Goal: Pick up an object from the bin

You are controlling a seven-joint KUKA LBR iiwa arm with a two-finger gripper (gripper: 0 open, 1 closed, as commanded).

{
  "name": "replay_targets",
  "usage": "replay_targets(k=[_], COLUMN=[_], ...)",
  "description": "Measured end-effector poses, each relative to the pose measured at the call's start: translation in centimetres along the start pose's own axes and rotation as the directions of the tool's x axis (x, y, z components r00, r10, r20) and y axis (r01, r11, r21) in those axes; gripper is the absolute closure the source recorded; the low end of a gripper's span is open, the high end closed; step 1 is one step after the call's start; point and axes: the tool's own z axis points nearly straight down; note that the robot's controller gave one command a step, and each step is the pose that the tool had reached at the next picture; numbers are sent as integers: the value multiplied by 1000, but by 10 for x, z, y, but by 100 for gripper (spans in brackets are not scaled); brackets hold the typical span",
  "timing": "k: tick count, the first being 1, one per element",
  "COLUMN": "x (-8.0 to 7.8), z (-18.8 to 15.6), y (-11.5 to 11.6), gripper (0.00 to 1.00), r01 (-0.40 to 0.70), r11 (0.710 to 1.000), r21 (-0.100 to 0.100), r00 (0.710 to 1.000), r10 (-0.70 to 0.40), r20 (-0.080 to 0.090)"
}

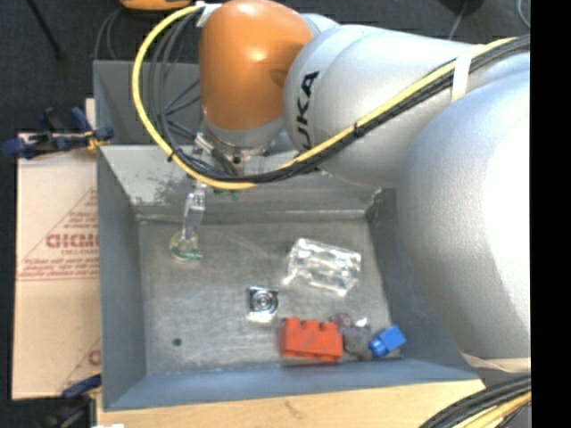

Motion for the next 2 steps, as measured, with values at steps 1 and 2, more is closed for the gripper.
replay_targets(k=[1, 2], x=[-11, -16], z=[114, 155], y=[-1, 1], gripper=[0, 0], r01=[196, 214], r11=[981, 977], r21=[1, 0], r00=[981, 977], r10=[-196, -214], r20=[-7, -4])
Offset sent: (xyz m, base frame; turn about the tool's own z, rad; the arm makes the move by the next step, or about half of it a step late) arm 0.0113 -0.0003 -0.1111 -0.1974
